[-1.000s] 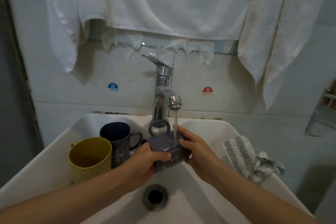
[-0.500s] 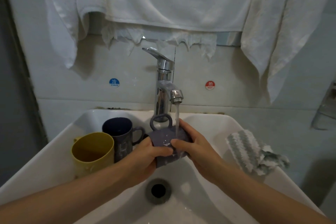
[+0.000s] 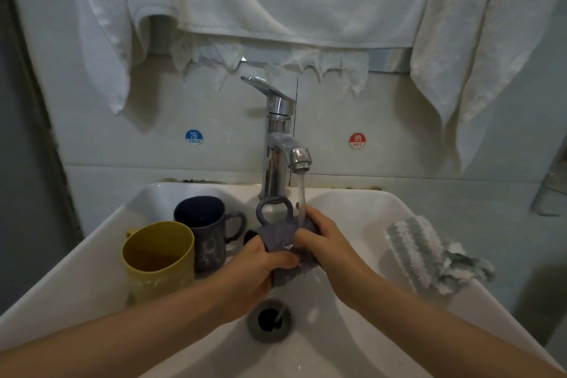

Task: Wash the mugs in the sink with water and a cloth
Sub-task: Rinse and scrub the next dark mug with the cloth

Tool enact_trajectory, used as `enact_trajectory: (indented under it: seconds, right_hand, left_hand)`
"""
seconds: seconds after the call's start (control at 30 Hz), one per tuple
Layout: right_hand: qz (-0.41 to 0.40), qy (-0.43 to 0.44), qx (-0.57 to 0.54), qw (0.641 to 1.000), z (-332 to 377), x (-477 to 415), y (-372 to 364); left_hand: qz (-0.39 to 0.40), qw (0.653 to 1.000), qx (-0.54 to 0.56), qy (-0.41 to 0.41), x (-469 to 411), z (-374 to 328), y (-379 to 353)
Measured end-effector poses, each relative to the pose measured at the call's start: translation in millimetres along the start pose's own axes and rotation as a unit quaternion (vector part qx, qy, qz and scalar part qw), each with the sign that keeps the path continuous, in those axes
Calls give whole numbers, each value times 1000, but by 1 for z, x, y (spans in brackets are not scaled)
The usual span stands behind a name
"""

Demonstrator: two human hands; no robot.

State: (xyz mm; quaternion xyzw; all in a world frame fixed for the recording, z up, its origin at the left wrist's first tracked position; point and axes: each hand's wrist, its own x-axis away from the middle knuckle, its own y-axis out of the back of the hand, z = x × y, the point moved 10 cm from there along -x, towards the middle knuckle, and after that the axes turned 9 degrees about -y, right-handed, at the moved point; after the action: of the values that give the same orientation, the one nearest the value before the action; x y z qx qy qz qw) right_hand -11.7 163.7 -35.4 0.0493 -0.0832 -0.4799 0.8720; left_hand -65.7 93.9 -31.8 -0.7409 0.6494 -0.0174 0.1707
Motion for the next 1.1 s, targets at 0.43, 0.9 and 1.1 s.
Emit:
enact_trajectory:
  seconds: [0.43,0.9,1.1]
  right_hand:
    - [5,9,43,999,4,9,2]
    - [-2,16,36,999,7,2,6]
    - [2,-12,17,1000,1,0,8]
  left_hand:
    - [10,1000,-4,-8,1,-2,-3]
    - [15,1000,-4,-12,-3,-5,-2]
    - [-30,998,-53,-15,-12,-4,8]
